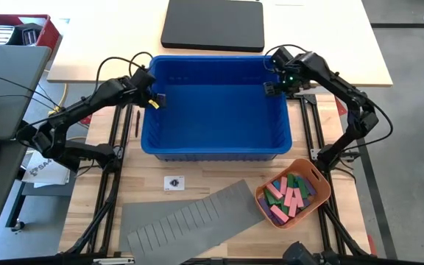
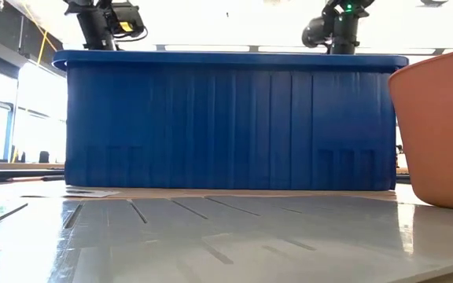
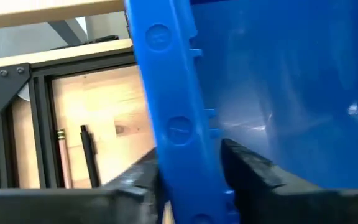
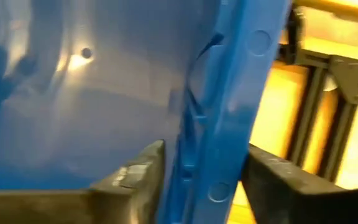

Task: Sort blocks
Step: Move the blue bin to the other table

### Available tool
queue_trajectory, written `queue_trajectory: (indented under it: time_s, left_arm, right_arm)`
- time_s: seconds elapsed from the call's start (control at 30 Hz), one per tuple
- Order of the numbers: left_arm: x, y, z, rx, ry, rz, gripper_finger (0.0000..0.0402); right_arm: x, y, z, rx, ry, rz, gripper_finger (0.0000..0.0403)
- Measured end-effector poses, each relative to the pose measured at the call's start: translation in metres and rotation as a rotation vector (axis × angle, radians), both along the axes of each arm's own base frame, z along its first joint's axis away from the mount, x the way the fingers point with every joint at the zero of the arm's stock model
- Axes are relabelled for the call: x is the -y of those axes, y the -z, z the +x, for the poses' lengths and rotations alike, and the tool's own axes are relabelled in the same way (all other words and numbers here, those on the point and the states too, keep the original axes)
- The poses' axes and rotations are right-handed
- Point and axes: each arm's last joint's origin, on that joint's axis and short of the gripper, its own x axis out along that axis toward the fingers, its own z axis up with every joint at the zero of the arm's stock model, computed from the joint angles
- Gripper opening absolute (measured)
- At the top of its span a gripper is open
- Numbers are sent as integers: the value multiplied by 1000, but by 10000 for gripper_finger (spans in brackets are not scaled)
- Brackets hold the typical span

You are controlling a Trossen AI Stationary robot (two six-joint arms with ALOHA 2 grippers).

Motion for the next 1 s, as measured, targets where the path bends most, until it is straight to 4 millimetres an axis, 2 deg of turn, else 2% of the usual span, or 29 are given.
queue_trajectory:
  time_s: [0.07,0.17,0.3,0.43,0.57,0.67,0.9,1.0]
  left_arm:
    - [0,0,0,5,4,4,99]
    - [-3,-2,2,23,7,34,92]
    - [-9,-15,-1,59,26,77,92]
    - [-23,-48,-9,107,44,167,88]
    - [-51,-83,-19,147,43,270,82]
    - [-78,-101,-21,155,45,322,80]
    - [-137,-117,-13,161,22,371,80]
    - [-154,-116,-10,179,8,402,80]
  right_arm:
    - [0,0,-1,-19,12,-10,155]
    - [1,0,-1,-7,49,-6,99]
    - [0,0,-1,13,80,15,100]
    - [1,-15,1,78,132,-12,100]
    - [7,-41,3,159,161,-138,99]
    - [17,-61,1,225,184,-265,98]
    - [54,-90,-13,340,192,-548,90]
    - [75,-90,-17,334,181,-594,90]
